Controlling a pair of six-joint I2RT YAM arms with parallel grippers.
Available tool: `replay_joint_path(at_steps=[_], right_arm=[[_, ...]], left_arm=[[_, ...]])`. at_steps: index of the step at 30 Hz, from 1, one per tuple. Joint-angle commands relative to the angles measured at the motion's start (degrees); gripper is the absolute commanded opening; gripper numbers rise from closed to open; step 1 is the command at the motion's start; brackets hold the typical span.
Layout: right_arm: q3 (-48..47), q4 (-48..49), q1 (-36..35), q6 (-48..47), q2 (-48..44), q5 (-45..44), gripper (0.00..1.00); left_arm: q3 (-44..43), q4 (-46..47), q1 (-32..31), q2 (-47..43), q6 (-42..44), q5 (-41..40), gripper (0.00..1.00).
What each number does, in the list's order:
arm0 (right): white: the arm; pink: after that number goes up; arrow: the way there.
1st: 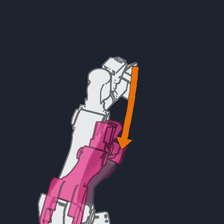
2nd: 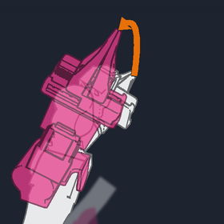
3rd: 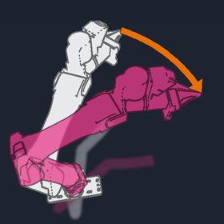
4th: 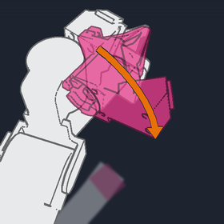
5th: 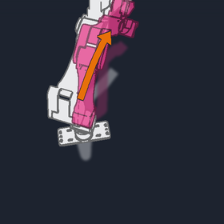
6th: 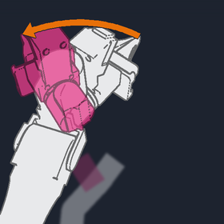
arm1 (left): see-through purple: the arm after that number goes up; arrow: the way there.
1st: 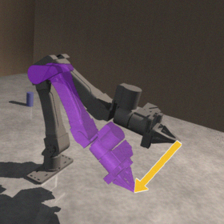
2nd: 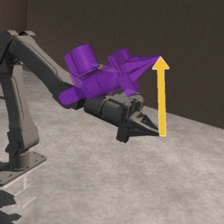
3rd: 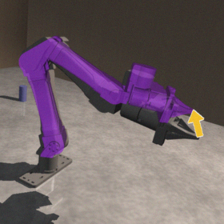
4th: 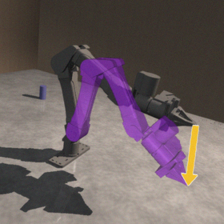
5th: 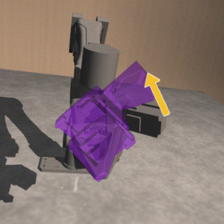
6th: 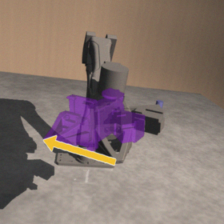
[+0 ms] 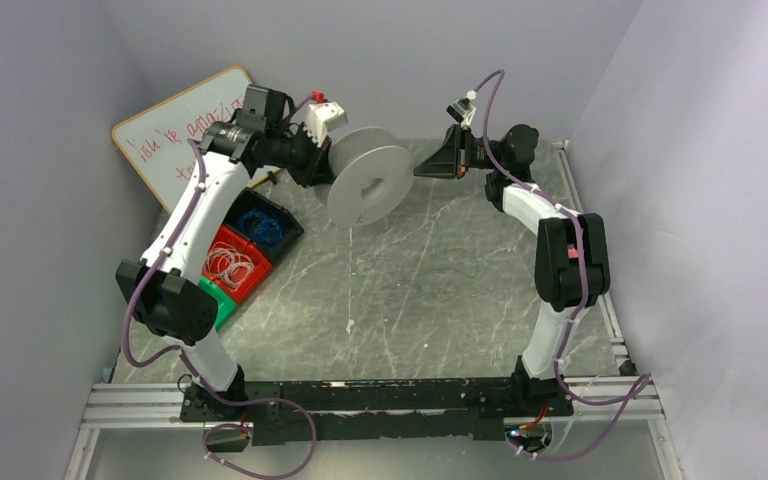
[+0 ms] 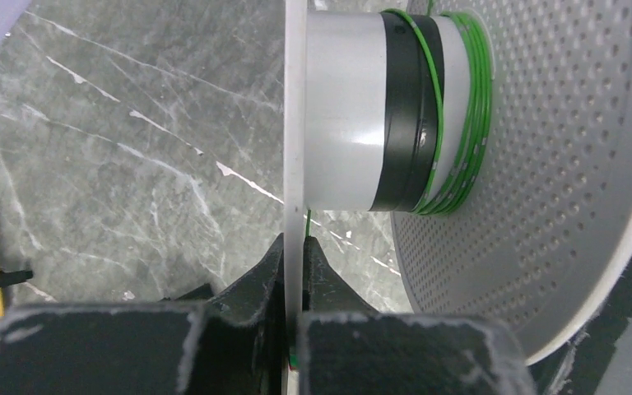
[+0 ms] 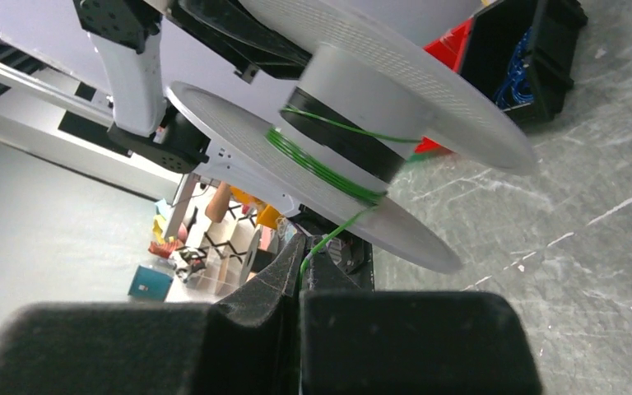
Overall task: Wrap the cables
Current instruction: Wrap the cable around the cable reel.
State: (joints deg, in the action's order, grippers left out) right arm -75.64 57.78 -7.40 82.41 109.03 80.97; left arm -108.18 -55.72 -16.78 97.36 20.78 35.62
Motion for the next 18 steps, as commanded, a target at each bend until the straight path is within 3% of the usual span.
replay_joint_path(at_steps=[1, 18], right_arm=[[-3.23, 7.13, 0.59, 4.15, -4.07, 0.47, 0.02], [-5.05, -0.07, -3.91, -1.97, -5.87, 2.22, 0.04]], left_arm=[[0.61, 5.18, -2.03, -1.01, -0.29, -12.15, 0.02], [-3.63, 7.13, -10.81, 7.16, -8.62, -32.34, 0.02]])
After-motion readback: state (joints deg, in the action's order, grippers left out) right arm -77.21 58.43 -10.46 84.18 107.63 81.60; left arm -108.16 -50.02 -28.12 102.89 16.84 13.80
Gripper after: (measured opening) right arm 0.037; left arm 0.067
